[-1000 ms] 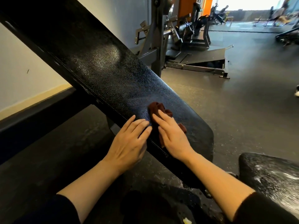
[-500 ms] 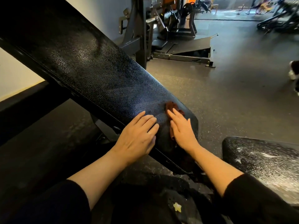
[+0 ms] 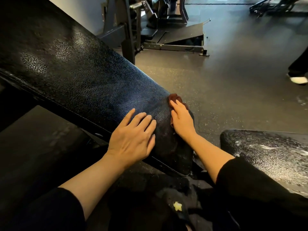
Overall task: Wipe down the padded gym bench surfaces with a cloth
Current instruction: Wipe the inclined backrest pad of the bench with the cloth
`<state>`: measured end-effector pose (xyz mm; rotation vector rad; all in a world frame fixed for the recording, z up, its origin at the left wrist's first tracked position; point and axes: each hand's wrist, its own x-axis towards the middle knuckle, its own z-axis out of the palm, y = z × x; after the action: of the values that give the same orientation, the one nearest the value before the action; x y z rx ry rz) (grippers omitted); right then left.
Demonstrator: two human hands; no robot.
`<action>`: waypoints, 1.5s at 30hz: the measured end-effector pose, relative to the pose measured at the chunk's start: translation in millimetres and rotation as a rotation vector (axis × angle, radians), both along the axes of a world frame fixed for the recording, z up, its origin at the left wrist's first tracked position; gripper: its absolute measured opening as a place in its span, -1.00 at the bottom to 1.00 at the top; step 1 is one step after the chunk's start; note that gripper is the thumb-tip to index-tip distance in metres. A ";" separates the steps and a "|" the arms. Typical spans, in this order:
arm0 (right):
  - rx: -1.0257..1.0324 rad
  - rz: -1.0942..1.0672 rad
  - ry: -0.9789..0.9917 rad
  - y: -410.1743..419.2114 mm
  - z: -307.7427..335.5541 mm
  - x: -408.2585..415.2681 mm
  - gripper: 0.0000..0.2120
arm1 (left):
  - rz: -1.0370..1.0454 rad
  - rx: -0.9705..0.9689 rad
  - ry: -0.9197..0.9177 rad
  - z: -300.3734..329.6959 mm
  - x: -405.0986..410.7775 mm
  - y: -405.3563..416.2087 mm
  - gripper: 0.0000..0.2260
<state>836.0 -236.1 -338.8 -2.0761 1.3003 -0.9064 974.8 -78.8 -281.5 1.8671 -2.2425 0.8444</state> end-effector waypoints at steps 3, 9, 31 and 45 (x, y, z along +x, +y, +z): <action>-0.080 0.056 -0.062 18.1 13.4 29.9 -0.61 | 0.005 -0.004 -0.013 -1.6 -0.1 -0.4 -0.62; -0.097 0.231 -0.040 -5.0 16.3 15.0 -0.61 | 0.005 -0.001 -0.023 -0.9 -0.4 1.7 -0.63; -0.074 0.154 -0.066 23.7 14.5 21.1 -0.60 | 0.001 -0.025 -0.032 -3.7 -0.3 0.2 -0.64; -0.042 0.104 0.030 62.6 -18.2 -31.6 -0.58 | -0.011 -0.070 -0.031 -7.7 -0.1 -0.7 -0.65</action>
<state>804.3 -173.5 -357.1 -2.1760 1.1856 -0.8668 974.7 -79.5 -289.3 1.8220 -2.2088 0.9436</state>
